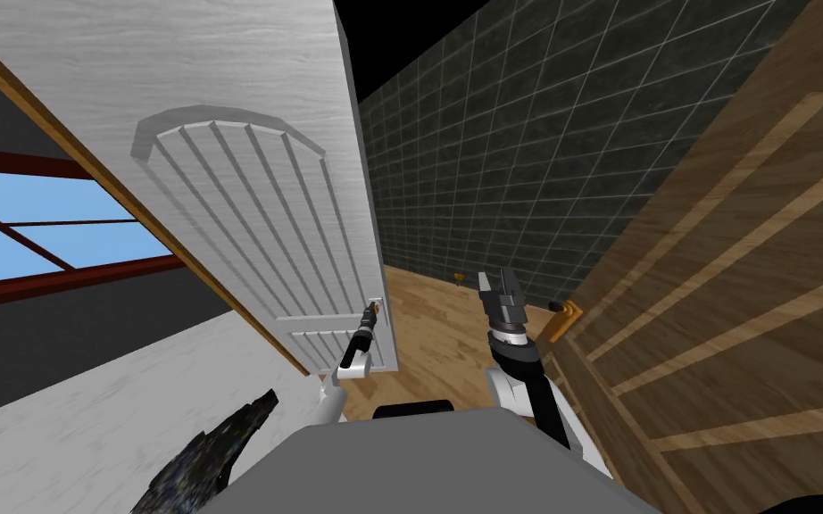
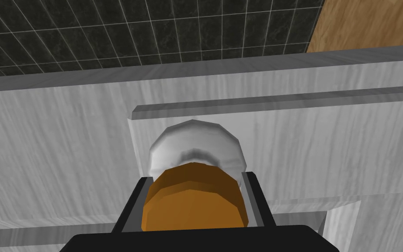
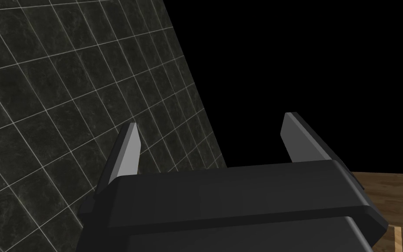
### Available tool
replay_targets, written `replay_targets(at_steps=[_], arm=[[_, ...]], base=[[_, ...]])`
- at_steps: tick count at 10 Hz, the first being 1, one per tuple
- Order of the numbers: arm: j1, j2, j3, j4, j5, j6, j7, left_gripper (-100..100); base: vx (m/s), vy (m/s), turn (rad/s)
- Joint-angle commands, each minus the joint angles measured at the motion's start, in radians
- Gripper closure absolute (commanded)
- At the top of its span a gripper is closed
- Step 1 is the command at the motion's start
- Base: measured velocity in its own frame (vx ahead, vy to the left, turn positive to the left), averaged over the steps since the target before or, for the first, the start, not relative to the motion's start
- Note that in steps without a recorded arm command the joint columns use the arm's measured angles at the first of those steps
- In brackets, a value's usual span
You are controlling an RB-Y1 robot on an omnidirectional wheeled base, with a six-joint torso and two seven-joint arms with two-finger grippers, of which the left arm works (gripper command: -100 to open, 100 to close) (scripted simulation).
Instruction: Push the door open
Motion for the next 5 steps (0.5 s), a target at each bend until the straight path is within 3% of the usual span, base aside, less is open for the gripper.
replay_targets(at_steps=[1, 5], arm=[[-0.006, 0.009, 0.016, 0.006, 0.002, -0.004, -0.003, 100], [-0.013, 0.024, 0.055, 0.015, 0.007, -0.005, -0.010, 100]], base=[[0.185, -0.082, 0.050], [0.195, -0.059, 0.047]])
